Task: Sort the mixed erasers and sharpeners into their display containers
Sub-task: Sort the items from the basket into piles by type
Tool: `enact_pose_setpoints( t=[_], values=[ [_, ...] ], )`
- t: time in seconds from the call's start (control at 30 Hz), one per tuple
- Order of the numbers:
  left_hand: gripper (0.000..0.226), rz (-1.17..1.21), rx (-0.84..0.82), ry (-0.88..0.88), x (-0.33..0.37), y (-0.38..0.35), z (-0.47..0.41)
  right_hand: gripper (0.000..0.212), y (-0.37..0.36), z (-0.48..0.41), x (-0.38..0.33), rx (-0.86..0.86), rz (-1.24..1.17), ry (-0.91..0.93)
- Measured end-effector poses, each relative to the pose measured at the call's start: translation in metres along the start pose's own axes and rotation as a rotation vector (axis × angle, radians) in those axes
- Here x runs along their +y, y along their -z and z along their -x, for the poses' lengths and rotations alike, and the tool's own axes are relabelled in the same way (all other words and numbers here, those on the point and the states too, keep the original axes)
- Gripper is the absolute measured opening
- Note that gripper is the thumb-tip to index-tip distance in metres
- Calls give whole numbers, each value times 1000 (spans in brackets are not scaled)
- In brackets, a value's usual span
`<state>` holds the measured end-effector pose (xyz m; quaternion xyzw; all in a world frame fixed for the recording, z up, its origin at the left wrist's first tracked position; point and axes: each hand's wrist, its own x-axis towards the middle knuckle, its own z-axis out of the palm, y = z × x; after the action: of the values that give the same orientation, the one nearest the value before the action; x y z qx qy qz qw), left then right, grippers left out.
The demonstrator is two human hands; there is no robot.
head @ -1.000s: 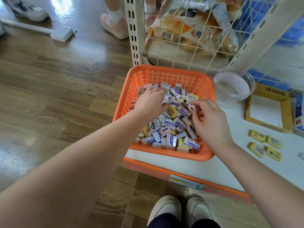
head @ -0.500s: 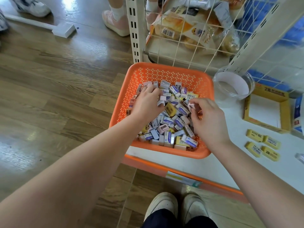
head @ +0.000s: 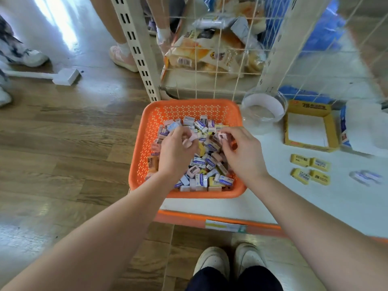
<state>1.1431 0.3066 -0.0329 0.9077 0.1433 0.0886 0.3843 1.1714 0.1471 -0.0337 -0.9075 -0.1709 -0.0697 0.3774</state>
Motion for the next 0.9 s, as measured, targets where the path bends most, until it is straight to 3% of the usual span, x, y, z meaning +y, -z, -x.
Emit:
enact_pose_setpoints(
  t=[0.1,0.23,0.37,0.47,0.57,0.67,0.9],
  values=[
    [16,108,-23,39,26,-7,8,23,22,12,9,161,-52,-54],
    [25,187,-104,-69,63,-24,12,26,57,20,44,218,-78,-179],
    [37,153,-192,-192,88,-48,5,28,77,24,73,108,-72,-308],
    [42,-88,-329,-297,88,-67,-2,34,77,27,85,-46,-27,-399],
    [44,-289,-360,-307,77,-79,-8,37,67,31,91,-131,-124,-557],
    [47,-250,-351,-265,72,-83,-10,41,55,33,94,-147,-190,-651],
    [52,-167,-348,-233,71,-85,-6,54,49,35,88,-144,-305,-628]
  ],
)
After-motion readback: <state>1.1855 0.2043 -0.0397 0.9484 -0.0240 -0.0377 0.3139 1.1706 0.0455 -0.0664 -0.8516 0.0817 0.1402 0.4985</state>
